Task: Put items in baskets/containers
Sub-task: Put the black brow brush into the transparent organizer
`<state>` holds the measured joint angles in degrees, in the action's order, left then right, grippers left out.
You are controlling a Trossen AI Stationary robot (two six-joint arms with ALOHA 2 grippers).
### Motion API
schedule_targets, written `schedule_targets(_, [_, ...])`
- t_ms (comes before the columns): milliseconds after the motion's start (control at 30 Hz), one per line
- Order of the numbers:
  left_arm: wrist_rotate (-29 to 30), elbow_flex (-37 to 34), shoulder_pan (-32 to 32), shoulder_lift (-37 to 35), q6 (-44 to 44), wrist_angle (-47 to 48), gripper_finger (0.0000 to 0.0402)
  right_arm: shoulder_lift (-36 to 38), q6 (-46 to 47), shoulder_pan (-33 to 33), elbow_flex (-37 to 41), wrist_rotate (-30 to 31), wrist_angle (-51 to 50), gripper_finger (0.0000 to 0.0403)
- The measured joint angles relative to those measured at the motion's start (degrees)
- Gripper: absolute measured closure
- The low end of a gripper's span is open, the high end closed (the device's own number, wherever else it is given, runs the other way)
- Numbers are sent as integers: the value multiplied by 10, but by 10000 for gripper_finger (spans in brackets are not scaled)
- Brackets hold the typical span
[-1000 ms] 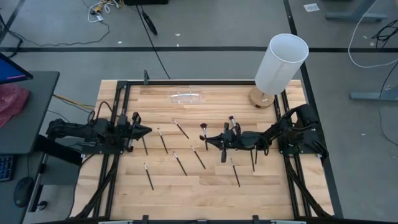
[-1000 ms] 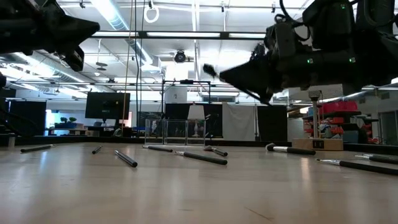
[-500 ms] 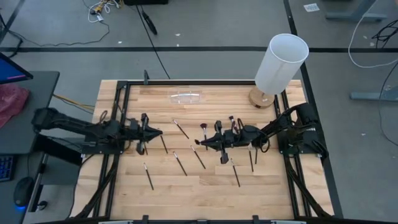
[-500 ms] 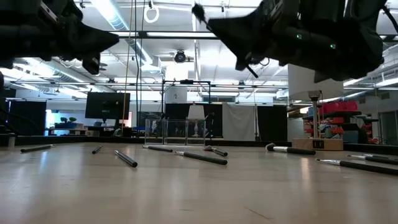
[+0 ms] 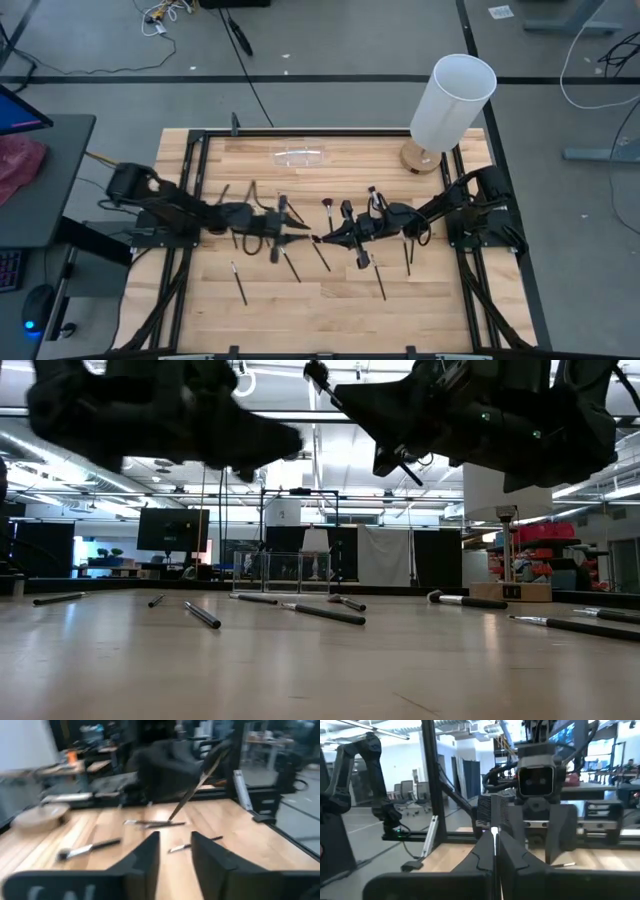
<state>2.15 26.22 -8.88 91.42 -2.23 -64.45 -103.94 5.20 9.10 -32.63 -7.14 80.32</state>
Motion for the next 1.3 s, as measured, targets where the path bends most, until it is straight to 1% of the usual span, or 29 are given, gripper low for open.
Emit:
schedule_targets(133, [-27,38,-5,18,-30,-1,214,0,10,15,14,0,1,398])
schedule_targets(233, [-28,47,-15,16,-57,-1,184,0,15,26,20,0,1,398])
schedule_targets(333, [-31,56,-26,15,-91,-4,172,0,15,33,21,-1,2,398])
schedule_targets(433, [-40,70,-34,15,-110,0,172,0,17,34,21,-8,2,398])
schedule_targets(633, [-65,85,-43,15,-152,7,196,0,19,34,21,-15,6,398])
schedule_targets(800, [-66,97,-42,15,-155,51,220,0,19,34,21,-15,6,398])
schedule_targets(1033, [-64,126,-42,16,-156,106,243,0,23,34,21,-15,6,398])
schedule_targets(1167, [-67,126,-42,16,-165,116,275,0,27,34,21,-15,6,398])
schedule_targets(1300, [-69,126,-42,16,-164,116,325,0,29,34,21,-16,5,398])
